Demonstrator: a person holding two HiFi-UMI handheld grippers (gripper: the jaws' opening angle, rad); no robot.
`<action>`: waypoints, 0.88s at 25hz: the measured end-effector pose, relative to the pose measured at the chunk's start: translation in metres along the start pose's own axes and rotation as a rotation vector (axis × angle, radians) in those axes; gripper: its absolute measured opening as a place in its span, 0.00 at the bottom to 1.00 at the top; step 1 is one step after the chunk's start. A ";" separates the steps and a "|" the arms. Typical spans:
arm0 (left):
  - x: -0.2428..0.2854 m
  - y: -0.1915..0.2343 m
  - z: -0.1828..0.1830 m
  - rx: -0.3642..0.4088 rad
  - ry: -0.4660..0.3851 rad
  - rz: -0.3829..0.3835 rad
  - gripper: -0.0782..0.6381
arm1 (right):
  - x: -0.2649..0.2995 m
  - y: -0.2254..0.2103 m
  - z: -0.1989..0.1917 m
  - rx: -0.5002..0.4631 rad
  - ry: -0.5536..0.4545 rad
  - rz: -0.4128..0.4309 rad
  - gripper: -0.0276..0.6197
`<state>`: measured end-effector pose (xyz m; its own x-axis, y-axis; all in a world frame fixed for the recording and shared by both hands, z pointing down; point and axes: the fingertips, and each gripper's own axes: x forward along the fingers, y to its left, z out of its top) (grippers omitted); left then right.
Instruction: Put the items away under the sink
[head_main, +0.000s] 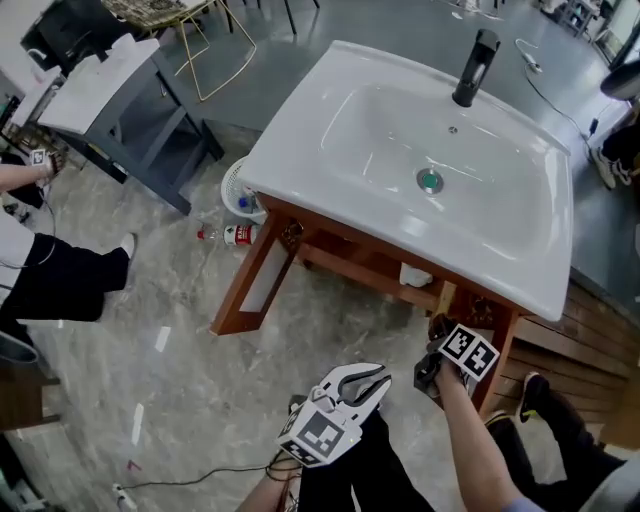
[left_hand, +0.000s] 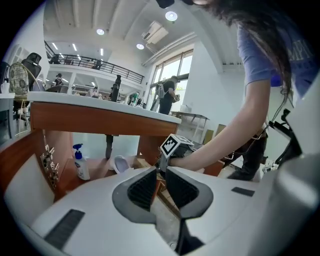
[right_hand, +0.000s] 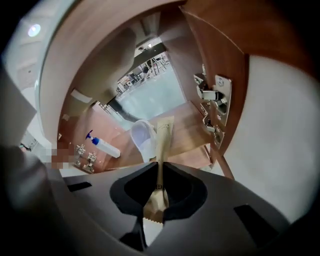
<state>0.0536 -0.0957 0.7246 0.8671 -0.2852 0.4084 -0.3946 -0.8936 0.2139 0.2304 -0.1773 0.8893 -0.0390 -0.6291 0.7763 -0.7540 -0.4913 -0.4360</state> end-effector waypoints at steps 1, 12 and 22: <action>0.004 0.000 -0.003 0.002 0.005 -0.008 0.19 | 0.005 -0.006 0.002 0.015 -0.002 -0.003 0.11; 0.025 0.010 -0.018 -0.018 0.022 -0.029 0.19 | 0.045 -0.022 0.051 0.098 -0.144 0.000 0.11; 0.018 0.019 -0.027 -0.034 0.041 -0.004 0.19 | 0.047 0.002 0.055 -0.021 -0.139 0.105 0.32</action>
<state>0.0534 -0.1083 0.7601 0.8558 -0.2665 0.4433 -0.4019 -0.8821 0.2458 0.2629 -0.2410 0.9004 -0.0287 -0.7544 0.6557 -0.7641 -0.4064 -0.5010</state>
